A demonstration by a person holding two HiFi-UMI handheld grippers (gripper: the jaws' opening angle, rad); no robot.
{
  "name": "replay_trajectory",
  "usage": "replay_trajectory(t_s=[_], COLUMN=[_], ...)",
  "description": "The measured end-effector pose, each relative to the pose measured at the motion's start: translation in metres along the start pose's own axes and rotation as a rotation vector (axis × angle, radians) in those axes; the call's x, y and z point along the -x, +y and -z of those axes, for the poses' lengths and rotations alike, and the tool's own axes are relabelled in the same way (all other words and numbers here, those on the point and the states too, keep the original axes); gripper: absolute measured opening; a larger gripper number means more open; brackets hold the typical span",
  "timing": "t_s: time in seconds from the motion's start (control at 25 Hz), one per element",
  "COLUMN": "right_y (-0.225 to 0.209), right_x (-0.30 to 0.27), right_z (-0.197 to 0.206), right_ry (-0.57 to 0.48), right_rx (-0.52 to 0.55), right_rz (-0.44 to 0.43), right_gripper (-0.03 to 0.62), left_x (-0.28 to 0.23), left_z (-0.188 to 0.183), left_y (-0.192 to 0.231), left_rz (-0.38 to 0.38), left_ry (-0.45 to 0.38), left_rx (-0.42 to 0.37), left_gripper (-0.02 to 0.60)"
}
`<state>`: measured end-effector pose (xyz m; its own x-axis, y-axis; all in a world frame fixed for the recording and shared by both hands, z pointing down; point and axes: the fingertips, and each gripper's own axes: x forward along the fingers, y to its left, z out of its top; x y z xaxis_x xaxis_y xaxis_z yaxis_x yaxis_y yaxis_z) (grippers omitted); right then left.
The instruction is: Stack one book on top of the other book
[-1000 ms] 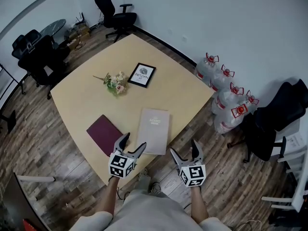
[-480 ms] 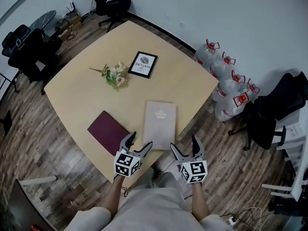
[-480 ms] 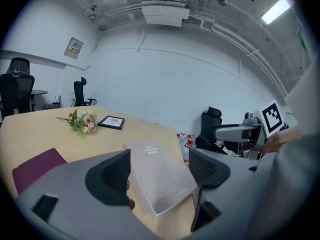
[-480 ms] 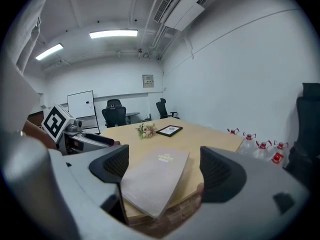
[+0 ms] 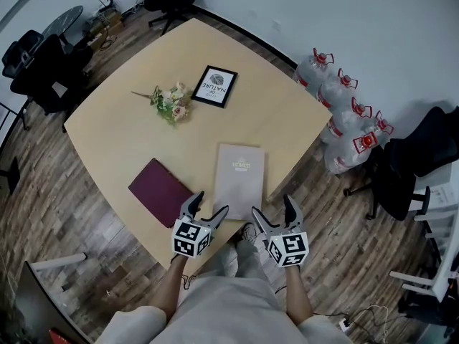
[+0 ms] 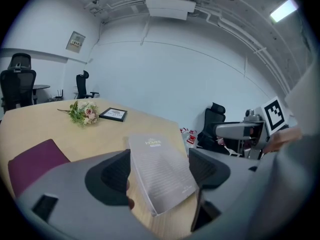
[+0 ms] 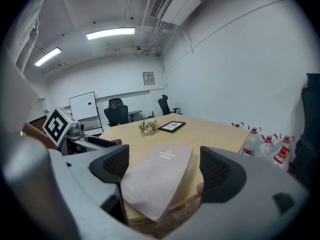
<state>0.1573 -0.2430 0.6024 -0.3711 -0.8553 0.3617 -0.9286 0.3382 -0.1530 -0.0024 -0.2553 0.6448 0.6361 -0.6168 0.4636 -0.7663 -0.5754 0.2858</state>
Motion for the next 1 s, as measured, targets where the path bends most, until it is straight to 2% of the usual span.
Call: replay_trajectory(t_s=[0.56,1.0], right_y=[-0.019,-0.024], right_x=[-0.044,-0.079], right_z=[0.025,0.053], right_ry=[0.091,0.196], right_rx=[-0.079,-0.132], right_rz=[-0.077,-0.127], right_gripper=[0.426,0.431], left_x=[-0.035,-0.056], left_z=[0.032,0.045], left_y=[0.003,0.015], left_rz=[-0.026,-0.043], left_ry=[0.127,0.184], left_rx=[0.062,0.130], left_gripper=[0.364,0.368])
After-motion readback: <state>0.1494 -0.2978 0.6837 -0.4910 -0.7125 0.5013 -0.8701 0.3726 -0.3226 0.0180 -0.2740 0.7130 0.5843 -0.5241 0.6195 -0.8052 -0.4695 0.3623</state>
